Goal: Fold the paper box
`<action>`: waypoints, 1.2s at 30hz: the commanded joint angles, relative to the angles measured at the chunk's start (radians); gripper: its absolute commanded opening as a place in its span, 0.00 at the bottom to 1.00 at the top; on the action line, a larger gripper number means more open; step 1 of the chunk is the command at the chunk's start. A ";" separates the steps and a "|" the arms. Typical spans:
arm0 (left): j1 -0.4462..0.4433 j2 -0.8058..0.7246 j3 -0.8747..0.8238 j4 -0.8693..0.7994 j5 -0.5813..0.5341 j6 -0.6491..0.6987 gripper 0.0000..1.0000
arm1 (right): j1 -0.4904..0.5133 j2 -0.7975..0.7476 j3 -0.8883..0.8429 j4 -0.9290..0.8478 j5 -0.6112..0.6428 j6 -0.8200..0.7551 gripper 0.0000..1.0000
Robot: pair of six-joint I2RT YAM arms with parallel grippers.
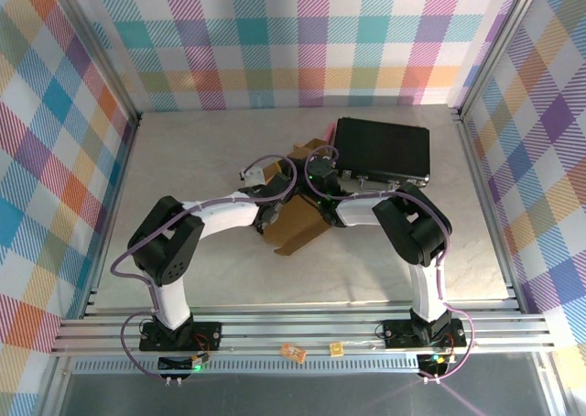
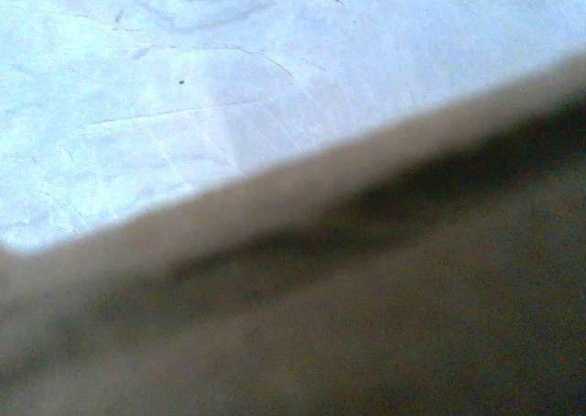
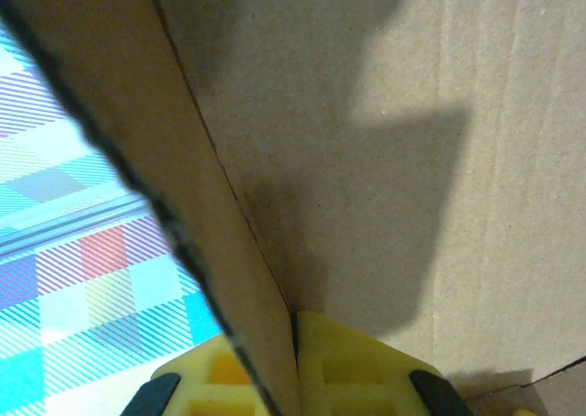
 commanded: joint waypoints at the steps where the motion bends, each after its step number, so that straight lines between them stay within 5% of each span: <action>1: 0.036 0.107 0.110 -0.283 -0.136 -0.136 0.00 | 0.042 -0.068 -0.016 -0.133 -0.147 0.047 0.00; 3: 0.036 0.141 0.158 -0.354 -0.153 -0.167 0.00 | 0.043 -0.088 -0.012 -0.182 -0.140 0.048 0.05; 7: 0.035 0.117 0.121 -0.283 -0.159 -0.071 0.00 | 0.025 -0.177 -0.025 -0.349 -0.119 0.016 0.46; 11: 0.036 0.033 0.022 -0.104 -0.157 0.128 0.00 | -0.038 -0.329 -0.027 -0.600 -0.136 -0.120 0.64; 15: 0.061 -0.095 -0.110 0.171 -0.052 0.366 0.00 | -0.114 -0.475 -0.051 -0.747 -0.152 -0.243 0.68; 20: 0.101 -0.246 -0.167 0.353 0.233 0.568 0.00 | -0.217 -0.635 0.015 -1.052 -0.120 -0.519 0.69; 28: 0.197 -0.291 -0.081 0.248 0.761 0.695 0.00 | -0.384 -0.749 0.177 -1.398 -0.038 -0.785 0.77; 32: 0.270 -0.263 -0.037 0.171 0.984 0.715 0.00 | -0.492 -0.756 0.193 -1.372 -0.154 -0.893 0.78; 36: 0.309 -0.248 0.022 0.089 1.088 0.747 0.00 | -0.545 -0.715 0.217 -1.357 -0.311 -1.002 0.76</action>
